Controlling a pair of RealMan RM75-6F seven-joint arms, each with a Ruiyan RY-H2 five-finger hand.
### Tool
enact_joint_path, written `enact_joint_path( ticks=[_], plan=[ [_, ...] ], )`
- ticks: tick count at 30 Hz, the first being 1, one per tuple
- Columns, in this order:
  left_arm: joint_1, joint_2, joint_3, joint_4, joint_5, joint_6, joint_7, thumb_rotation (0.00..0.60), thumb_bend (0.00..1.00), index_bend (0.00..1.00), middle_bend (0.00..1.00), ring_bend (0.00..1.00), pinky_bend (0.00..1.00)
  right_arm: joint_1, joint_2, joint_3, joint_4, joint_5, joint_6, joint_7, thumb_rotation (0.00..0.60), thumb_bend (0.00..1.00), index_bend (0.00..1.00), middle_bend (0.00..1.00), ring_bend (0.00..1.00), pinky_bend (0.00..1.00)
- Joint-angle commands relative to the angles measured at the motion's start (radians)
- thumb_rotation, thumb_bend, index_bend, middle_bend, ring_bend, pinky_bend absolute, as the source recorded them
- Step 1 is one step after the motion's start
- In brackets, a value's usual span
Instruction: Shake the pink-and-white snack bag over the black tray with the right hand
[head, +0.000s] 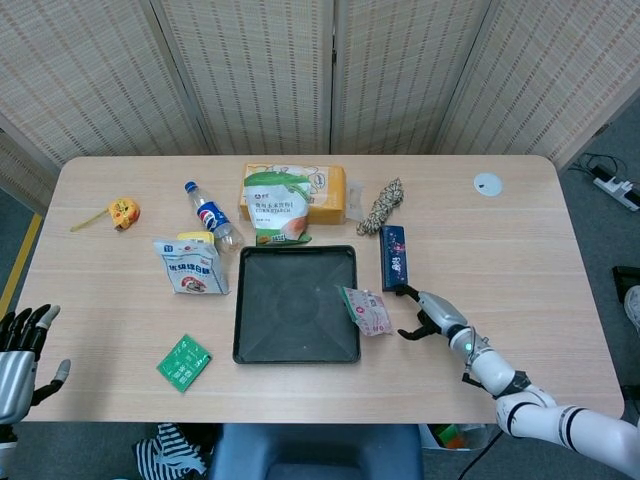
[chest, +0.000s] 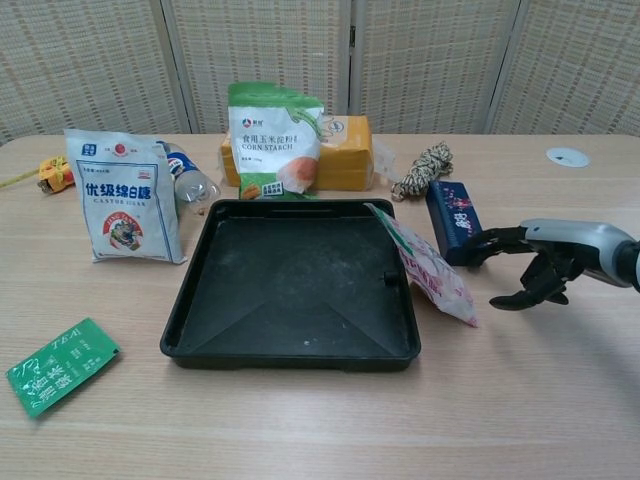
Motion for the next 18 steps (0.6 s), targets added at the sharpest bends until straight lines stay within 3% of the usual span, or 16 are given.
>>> enact_joint_path(
  ticks=[1, 6, 9, 13, 18],
  plan=[
    [0.0, 0.0, 0.0, 0.002, 0.002, 0.0, -0.001, 0.6, 0.42, 0.11, 0.11, 0.09, 0.01, 0.01, -0.012, 0.013, 0.024, 0.018, 0.0, -0.012, 0.6, 0.33, 0.09, 0.11, 0.88, 0.78],
    [0.001, -0.001, 0.0, 0.004, 0.005, 0.003, -0.006, 0.6, 0.42, 0.11, 0.11, 0.09, 0.01, 0.031, -0.027, 0.032, 0.059, 0.051, -0.01, -0.031, 0.6, 0.33, 0.09, 0.11, 0.88, 0.78],
    [0.003, -0.001, 0.0, 0.007, 0.004, 0.006, -0.011, 0.6, 0.42, 0.11, 0.11, 0.09, 0.01, 0.026, -0.011, 0.035, 0.02, 0.038, -0.001, -0.031, 0.6, 0.33, 0.09, 0.11, 0.88, 0.78],
    [0.008, 0.0, 0.002, 0.011, 0.004, 0.009, -0.016, 0.6, 0.42, 0.11, 0.11, 0.09, 0.01, 0.005, 0.042, 0.006, -0.076, -0.043, 0.014, -0.028, 0.6, 0.33, 0.09, 0.11, 0.88, 0.78],
    [0.007, 0.0, 0.003, 0.01, 0.009, 0.01, -0.017, 0.6, 0.42, 0.11, 0.11, 0.09, 0.01, -0.004, 0.058, -0.014, -0.08, -0.123, 0.042, -0.017, 0.6, 0.33, 0.09, 0.11, 0.87, 0.78]
  ],
)
